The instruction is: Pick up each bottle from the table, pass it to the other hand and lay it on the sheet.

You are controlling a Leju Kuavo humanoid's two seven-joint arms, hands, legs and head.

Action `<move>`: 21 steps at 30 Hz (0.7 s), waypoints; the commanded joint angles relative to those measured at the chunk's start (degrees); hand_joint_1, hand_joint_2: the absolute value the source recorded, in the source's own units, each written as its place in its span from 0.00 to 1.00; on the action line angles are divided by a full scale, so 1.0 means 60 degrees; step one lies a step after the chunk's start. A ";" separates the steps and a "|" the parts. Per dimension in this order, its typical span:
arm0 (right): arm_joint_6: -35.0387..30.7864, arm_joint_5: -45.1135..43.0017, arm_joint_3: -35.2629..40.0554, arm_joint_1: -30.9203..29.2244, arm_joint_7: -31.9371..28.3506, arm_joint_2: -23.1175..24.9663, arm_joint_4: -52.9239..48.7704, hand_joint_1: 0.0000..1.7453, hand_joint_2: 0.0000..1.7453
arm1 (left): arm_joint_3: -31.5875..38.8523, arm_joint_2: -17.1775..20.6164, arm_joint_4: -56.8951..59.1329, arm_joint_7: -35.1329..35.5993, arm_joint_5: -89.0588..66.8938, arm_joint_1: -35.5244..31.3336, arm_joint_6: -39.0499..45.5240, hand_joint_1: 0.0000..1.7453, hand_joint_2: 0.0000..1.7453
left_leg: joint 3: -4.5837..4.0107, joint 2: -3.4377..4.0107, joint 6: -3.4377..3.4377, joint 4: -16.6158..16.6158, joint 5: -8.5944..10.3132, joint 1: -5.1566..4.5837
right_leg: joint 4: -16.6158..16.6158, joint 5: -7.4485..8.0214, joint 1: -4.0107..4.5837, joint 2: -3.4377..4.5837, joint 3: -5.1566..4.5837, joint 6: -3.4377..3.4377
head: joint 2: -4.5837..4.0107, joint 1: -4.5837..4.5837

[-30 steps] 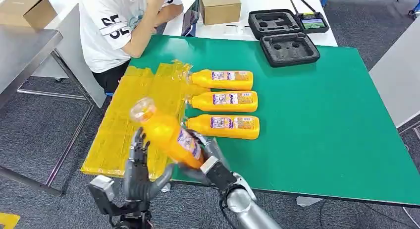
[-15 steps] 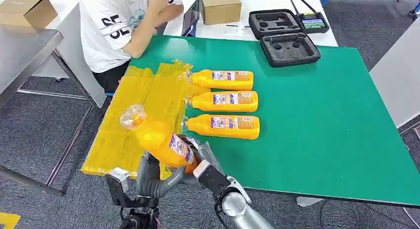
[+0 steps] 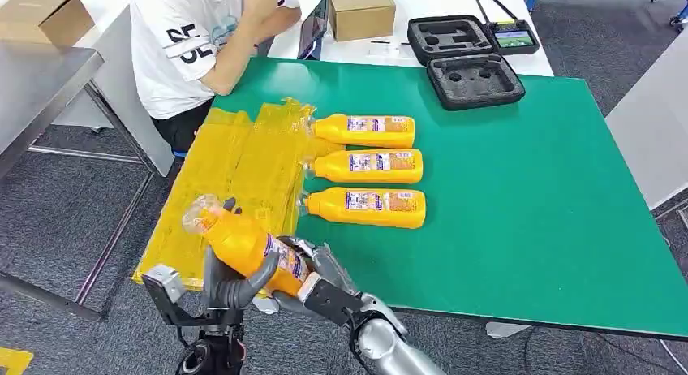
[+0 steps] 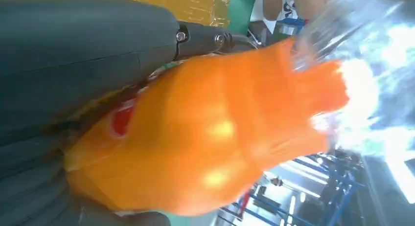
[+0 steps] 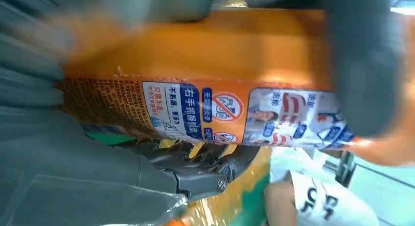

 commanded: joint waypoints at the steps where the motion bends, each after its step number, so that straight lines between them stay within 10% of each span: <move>1: 0.0206 0.0187 0.0465 -0.0365 0.0237 -0.0077 0.1094 1.00 1.00 | 0.0528 0.0192 -0.0403 0.0249 0.0342 0.0068 -0.0352 0.00 1.00 | 0.0030 0.0009 0.0001 -0.0005 -0.0013 0.0005 | -0.0009 -0.0009 0.0008 0.0003 0.0029 -0.0014 | 0.0000 0.0000; 4: 0.0147 0.0216 0.0351 -0.0347 0.0260 -0.0079 0.0974 1.00 1.00 | 0.0302 0.0287 -0.0401 0.0309 0.0266 0.0161 -0.0640 0.00 1.00 | 0.0028 0.0005 0.0001 -0.0006 -0.0012 0.0003 | -0.0009 -0.0010 0.0006 0.0000 0.0029 -0.0013 | 0.0000 0.0000; 5: 0.0101 0.0198 0.0280 -0.0338 0.0246 -0.0074 0.0876 1.00 1.00 | 0.0014 0.0458 -0.0392 0.0312 -0.0105 0.0170 -0.0795 0.19 1.00 | 0.0057 0.0013 0.0002 0.0001 -0.0031 0.0011 | -0.0009 -0.0024 0.0016 0.0005 0.0059 -0.0023 | 0.0000 -0.0004; 6: 0.0116 0.0187 0.0235 -0.0360 0.0237 -0.0071 0.0766 1.00 1.00 | -0.0148 0.0396 -0.0357 0.0243 -0.0288 0.0233 -0.0833 1.00 1.00 | 0.0080 0.0025 0.0003 0.0005 -0.0046 0.0016 | -0.0010 -0.0034 0.0022 0.0014 0.0080 -0.0032 | 0.0000 -0.0004; 21: -0.0362 0.0015 -0.0291 -0.0164 0.0295 -0.0057 -0.0211 1.00 1.00 | -0.1323 0.0785 -0.0228 0.0650 -0.2379 -0.0008 -0.1043 1.00 1.00 | 0.0054 0.0020 0.0003 0.0007 -0.0034 0.0009 | -0.0002 -0.0023 0.0015 0.0013 0.0053 -0.0025 | 0.0000 -0.0003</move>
